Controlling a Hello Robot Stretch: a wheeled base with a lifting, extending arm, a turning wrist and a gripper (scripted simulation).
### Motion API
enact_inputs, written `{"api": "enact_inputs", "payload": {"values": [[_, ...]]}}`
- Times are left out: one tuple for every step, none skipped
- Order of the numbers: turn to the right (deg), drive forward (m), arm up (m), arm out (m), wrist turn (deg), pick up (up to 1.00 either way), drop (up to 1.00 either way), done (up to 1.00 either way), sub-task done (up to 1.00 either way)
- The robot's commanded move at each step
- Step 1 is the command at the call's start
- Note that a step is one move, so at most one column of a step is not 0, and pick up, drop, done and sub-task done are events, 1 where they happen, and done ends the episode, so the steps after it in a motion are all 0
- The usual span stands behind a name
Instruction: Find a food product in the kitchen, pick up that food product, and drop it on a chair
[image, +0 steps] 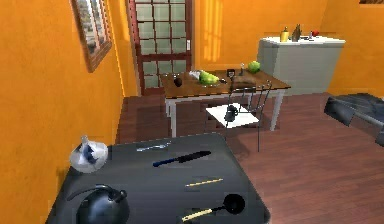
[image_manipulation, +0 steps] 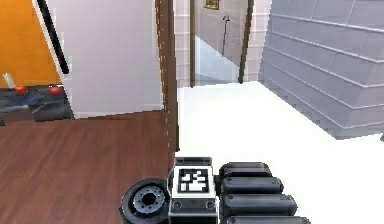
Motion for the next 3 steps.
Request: {"api": "enact_inputs", "payload": {"values": [[-9.0, 0.0, 0.0, 0.0, 0.0, 0.0, 0.0, 0.0, 0.0], [-45.0, 0.0, 0.0, 0.0, 0.0, 0.0, 0.0, 0.0, 0.0], [15.0, 0.0, 0.0, 0.0, 0.0, 0.0, 0.0, 0.0, 0.0]]}}
